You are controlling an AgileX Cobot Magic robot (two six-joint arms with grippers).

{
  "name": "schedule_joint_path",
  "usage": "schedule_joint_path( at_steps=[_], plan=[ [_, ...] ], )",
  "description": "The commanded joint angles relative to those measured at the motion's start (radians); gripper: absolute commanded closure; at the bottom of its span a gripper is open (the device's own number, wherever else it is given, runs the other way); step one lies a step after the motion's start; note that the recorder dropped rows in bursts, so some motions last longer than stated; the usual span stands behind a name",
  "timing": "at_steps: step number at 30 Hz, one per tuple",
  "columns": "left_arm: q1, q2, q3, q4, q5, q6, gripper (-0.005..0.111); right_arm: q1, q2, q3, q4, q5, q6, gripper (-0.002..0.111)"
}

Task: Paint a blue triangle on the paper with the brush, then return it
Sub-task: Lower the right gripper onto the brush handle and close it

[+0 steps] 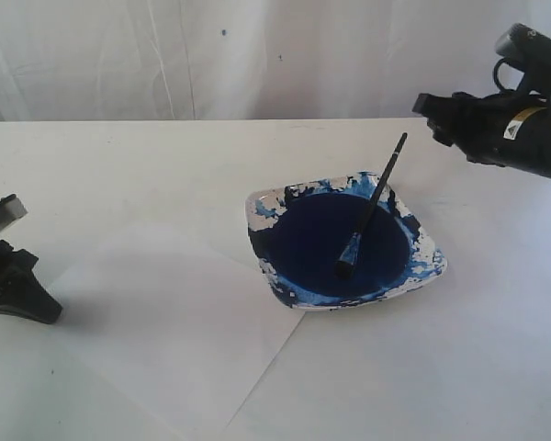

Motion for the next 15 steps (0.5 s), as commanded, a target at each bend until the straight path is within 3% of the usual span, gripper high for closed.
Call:
schedule_joint_path(
  at_steps=[1, 2, 4, 9, 11, 15],
  plan=[
    [0.000, -0.003, 0.005, 0.001, -0.002, 0.010, 0.107, -0.014, 0.080, -0.050, 0.049, -0.089, 0.008, 0.018],
    [0.000, -0.003, 0.005, 0.001, -0.002, 0.010, 0.107, -0.014, 0.107, -0.061, 0.049, -0.131, 0.005, 0.010],
    [0.000, -0.003, 0.005, 0.001, -0.002, 0.010, 0.107, -0.014, 0.146, -0.075, 0.049, -0.192, 0.005, 0.005],
    [0.000, -0.003, 0.005, 0.001, -0.002, 0.010, 0.107, -0.014, 0.274, -0.164, 0.121, -0.303, 0.005, 0.005],
    [0.000, -0.003, 0.005, 0.001, -0.002, 0.010, 0.107, -0.014, 0.316, -0.213, 0.123, -0.280, 0.005, 0.005],
    [0.000, -0.003, 0.005, 0.001, -0.002, 0.010, 0.107, -0.022, 0.464, -0.470, 0.123, 0.020, 0.010, 0.006]
  ],
)
